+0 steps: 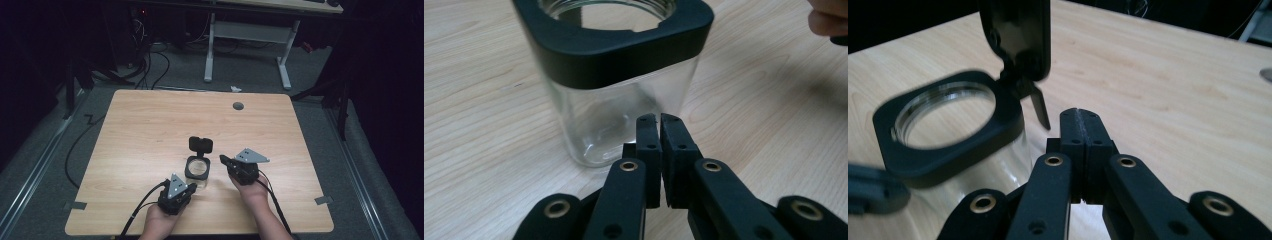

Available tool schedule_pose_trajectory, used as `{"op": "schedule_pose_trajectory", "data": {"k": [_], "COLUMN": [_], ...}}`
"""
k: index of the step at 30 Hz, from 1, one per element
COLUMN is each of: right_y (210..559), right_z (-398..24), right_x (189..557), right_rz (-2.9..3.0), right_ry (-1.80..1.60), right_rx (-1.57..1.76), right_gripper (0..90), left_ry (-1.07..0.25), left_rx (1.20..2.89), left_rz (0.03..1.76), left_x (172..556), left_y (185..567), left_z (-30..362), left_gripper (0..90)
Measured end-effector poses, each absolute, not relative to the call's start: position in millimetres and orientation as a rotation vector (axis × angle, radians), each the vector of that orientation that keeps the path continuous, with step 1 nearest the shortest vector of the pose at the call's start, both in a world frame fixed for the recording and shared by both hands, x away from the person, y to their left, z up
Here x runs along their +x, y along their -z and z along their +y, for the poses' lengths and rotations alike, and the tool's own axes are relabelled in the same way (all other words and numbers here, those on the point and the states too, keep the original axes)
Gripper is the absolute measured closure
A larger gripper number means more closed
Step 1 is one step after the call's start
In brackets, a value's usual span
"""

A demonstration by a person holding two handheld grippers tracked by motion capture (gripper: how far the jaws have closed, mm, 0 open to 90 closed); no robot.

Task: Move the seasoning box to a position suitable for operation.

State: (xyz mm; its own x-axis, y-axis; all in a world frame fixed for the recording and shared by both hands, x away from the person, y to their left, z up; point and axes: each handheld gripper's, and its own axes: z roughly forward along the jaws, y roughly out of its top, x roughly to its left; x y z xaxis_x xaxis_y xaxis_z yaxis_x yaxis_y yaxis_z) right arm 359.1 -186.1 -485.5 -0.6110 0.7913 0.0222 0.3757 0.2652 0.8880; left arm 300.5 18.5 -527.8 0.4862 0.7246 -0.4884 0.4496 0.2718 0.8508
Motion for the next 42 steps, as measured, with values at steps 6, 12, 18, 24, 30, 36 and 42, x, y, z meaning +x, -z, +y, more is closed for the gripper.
{"op": "schedule_pose_trajectory", "data": {"k": [6, 12, 18, 24, 30, 36, 42], "right_y": [469, 454, 448, 456, 439, 417, 426], "right_z": [-179, -171, -160, -159, -164, -143, -140], "right_x": [385, 401, 404, 384, 399, 409, 396], "right_rz": [2.072, 2.035, 2.06, 2.084, 2.008, 2.012, 2.069], "right_ry": [-1.351, -1.392, -1.402, -1.386, -1.432, -1.476, -1.456], "right_rx": [1.075, 1.065, 1.024, 0.97, 1.024, 0.969, 0.959], "right_gripper": [90.0, 90.0, 90.0, 90.0, 90.0, 90.0, 90.0], "left_ry": [-0.248, -0.239, -0.243, -0.238, -0.246, -0.248, -0.256], "left_rx": [1.377, 1.385, 1.392, 1.39, 1.383, 1.373, 1.371], "left_rz": [1.13, 1.126, 1.124, 1.126, 1.132, 1.154, 1.156], "left_x": [301, 305, 306, 306, 303, 306, 306], "left_y": [532, 532, 533, 533, 532, 533, 533], "left_z": [12, 7, 6, 7, 11, 17, 18], "left_gripper": [87.6, 87.7, 87.7, 87.6, 87.0, 87.1, 87.1]}}
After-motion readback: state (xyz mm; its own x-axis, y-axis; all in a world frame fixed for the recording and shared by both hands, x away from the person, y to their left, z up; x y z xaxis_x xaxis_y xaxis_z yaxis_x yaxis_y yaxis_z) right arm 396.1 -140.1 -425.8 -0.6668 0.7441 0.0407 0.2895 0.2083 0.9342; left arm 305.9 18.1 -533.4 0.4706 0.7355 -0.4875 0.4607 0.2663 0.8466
